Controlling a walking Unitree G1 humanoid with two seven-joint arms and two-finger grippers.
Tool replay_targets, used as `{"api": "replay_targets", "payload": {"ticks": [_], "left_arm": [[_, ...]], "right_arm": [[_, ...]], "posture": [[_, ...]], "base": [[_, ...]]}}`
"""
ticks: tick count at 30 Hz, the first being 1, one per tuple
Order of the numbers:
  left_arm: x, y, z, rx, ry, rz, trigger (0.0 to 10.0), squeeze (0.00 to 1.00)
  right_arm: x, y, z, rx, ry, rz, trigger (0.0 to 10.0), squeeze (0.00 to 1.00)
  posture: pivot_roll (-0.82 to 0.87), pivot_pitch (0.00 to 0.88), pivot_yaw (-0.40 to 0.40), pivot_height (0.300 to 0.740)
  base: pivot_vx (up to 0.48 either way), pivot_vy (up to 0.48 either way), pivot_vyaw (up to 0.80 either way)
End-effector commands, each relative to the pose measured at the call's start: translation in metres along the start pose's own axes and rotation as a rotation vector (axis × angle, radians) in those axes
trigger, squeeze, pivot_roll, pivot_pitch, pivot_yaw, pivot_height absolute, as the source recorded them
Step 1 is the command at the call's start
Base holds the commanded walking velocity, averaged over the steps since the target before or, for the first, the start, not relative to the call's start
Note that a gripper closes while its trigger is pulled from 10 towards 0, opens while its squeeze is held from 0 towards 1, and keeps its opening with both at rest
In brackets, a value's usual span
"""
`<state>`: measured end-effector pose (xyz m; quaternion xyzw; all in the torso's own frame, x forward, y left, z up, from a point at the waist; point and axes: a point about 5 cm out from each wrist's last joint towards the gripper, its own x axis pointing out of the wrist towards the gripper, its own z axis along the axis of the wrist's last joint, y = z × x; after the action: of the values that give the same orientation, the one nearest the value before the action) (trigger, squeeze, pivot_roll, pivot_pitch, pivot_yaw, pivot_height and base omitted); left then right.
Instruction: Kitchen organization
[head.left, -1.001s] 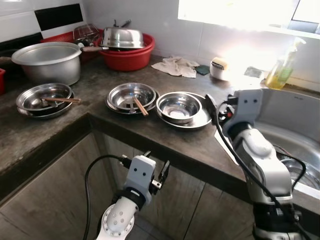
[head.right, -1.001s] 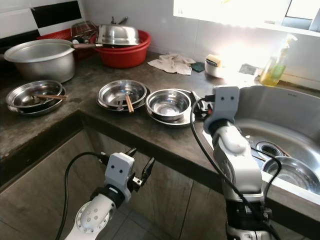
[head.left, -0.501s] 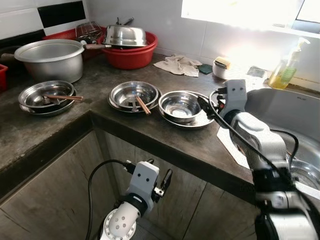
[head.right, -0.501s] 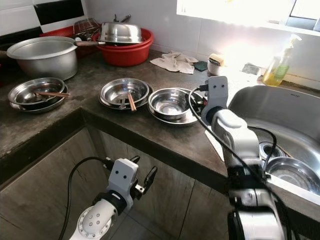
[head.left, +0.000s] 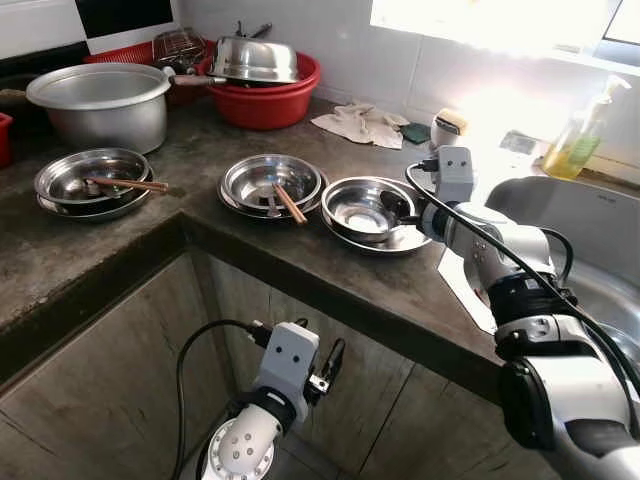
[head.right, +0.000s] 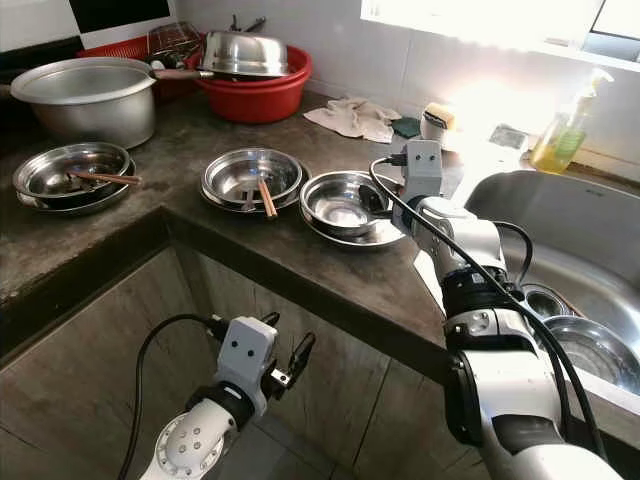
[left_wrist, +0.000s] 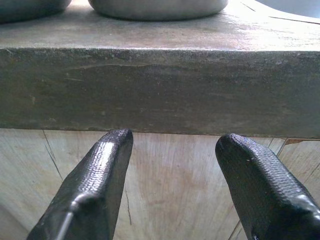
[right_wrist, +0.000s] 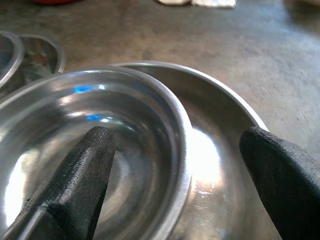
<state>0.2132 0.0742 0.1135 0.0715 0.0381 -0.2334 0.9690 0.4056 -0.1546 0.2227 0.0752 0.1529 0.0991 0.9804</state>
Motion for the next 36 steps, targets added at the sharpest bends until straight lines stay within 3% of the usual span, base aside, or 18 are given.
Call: {"api": "replay_targets", "payload": {"ticks": [1,7,16,27,36], "left_arm": [[-0.001,-0.003,0.004,-0.007,-0.01,-0.006,10.0,0.0],[-0.002,-0.004,0.004,-0.011,-0.006,-0.003,10.0,0.0],[-0.001,-0.003,0.003,-0.013,-0.001,0.002,10.0,0.0],[0.0,-0.002,0.003,-0.015,-0.001,0.008,10.0,0.0],[0.0,-0.002,0.004,-0.018,-0.006,0.012,10.0,0.0]], "right_arm": [[-0.001,-0.006,0.009,0.019,-0.021,-0.02,10.0,0.0],[0.003,-0.011,0.006,0.145,0.027,-0.033,10.0,0.0],[0.007,-0.008,0.003,0.229,0.057,-0.012,10.0,0.0],[0.01,0.009,0.005,0.22,0.071,0.072,10.0,0.0],[0.011,0.004,-0.008,0.22,0.135,0.018,10.0,0.0]], "posture": [[0.13,0.059,-0.113,0.74],[0.13,0.068,-0.117,0.74],[0.13,0.07,-0.115,0.74],[0.13,0.07,-0.117,0.74],[0.13,0.071,-0.117,0.74]], "base": [[0.0,0.0,0.0],[0.0,0.0,0.0],[0.0,0.0,0.0],[0.0,0.0,0.0],[0.0,0.0,0.0]]}}
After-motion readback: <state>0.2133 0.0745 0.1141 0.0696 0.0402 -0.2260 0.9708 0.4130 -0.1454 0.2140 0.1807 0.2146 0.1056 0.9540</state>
